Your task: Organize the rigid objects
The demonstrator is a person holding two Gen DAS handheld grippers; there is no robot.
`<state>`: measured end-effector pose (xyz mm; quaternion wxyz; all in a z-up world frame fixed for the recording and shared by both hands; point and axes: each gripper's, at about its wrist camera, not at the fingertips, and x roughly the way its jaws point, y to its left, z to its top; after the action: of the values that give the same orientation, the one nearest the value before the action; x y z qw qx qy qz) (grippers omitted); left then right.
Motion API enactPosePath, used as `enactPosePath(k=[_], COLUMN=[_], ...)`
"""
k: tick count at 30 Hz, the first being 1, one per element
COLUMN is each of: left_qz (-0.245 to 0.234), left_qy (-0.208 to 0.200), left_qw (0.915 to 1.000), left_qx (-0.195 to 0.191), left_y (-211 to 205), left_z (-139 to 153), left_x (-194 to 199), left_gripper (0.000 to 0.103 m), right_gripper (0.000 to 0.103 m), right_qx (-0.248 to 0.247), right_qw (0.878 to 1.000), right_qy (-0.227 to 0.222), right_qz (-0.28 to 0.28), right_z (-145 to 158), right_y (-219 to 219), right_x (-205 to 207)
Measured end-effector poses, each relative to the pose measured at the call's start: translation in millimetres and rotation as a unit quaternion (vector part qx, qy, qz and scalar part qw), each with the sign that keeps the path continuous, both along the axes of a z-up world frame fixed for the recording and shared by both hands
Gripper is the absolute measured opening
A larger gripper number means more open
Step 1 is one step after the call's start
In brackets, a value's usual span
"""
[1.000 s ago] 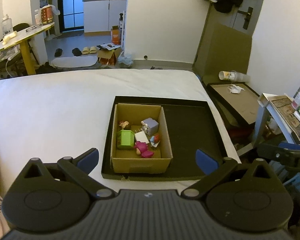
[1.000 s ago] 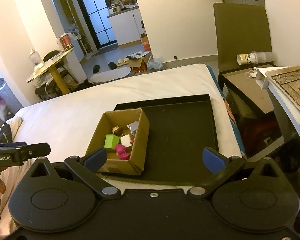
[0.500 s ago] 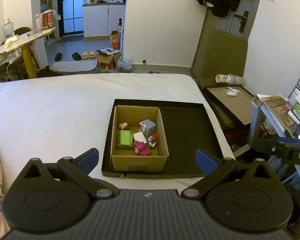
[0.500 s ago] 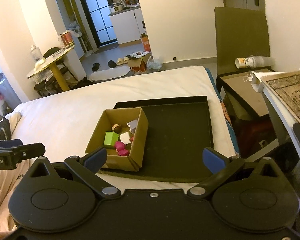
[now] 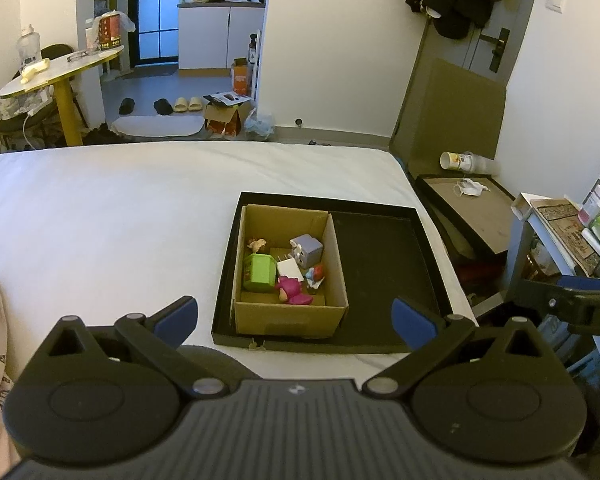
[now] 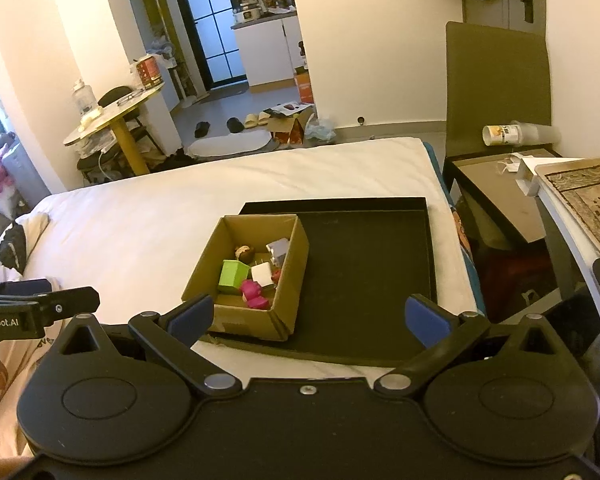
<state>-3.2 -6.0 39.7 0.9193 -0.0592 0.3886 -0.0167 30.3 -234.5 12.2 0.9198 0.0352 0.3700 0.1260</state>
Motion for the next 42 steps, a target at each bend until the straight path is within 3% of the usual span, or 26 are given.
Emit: enactPosePath(k=[42], left_qz=[-0.001], left_qy=[0.0], left_qw=[1.0], left_qx=[-0.002], left_y=[-0.7], left_z=[2.0], left_x=[-2.5], left_gripper=[0.103], right_gripper=[0.103], right_qx=[0.001], right_qw=[1.0], right_qy=[0.003], right_qz=[0.002], right_z=[-4.5], right_y=[5.8], right_x=[-7.7])
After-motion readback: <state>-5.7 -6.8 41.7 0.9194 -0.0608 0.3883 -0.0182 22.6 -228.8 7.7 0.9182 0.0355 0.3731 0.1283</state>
